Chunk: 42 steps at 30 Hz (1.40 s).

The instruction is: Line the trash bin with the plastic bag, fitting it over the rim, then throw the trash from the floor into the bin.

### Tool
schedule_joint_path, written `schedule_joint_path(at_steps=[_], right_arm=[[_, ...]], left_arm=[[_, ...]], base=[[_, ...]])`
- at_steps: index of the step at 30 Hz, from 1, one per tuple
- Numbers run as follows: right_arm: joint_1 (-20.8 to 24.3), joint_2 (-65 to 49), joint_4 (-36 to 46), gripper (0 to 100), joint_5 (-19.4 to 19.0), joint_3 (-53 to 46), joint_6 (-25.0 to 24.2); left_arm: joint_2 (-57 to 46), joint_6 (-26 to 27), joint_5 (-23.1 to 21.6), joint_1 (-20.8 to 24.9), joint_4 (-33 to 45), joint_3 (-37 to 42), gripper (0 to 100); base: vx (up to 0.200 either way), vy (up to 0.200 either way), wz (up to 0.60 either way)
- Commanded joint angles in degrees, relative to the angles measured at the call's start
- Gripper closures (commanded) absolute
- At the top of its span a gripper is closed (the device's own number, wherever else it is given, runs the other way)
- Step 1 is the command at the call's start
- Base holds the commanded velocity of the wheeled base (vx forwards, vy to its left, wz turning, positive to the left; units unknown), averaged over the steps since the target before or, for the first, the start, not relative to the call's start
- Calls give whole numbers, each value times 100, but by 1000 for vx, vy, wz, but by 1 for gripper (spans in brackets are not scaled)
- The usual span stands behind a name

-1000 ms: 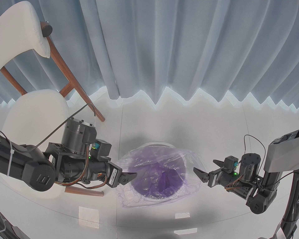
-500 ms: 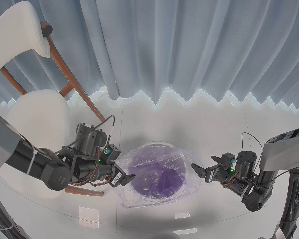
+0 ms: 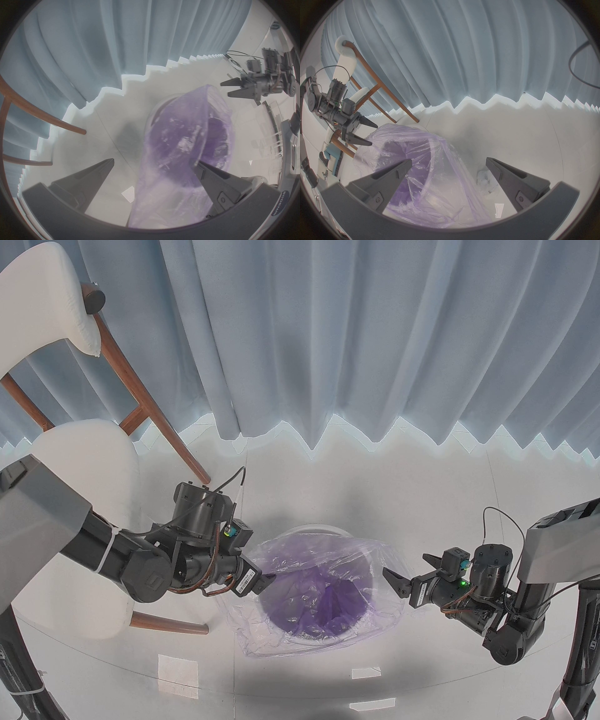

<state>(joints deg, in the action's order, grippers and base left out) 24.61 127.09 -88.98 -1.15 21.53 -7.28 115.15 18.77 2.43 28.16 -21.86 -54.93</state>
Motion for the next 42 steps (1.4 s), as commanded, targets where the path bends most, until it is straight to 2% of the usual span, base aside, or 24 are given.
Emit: schedule_joint_path(at_steps=[1,4,5,10,16,31,32,36,42], right_arm=[[44,9,-93,0,27,-26,-11],[96,18,-85,0,71,9,-28],[114,18,-85,0,79,9,-28],[114,88,-93,0,79,71,-28],[70,317,-93,0,79,378,-19],[-79,923,-58,0,44,1802,-46],[-79,923,-58,100,44,1829,-46],[-79,950,-58,100,18,1864,-81],[-88,985,-49,100,-88,2031,-125]], left_arm=[[245,12,30,-83,-11,-176,0],[280,39,30,-83,-11,-185,0],[306,39,21,-91,-20,-193,100],[350,30,4,-74,-82,-308,100],[350,-32,39,-74,-38,-905,100],[306,-207,47,-83,-38,-870,100],[306,-207,47,-83,-38,-870,100],[324,-269,39,-144,-38,-905,100],[385,-849,-32,-276,-29,-1064,100]], base=[[0,0,0],[0,0,0],[0,0,0],[0,0,0],[0,0,0],[0,0,0],[0,0,0],[0,0,0],[0,0,0]])
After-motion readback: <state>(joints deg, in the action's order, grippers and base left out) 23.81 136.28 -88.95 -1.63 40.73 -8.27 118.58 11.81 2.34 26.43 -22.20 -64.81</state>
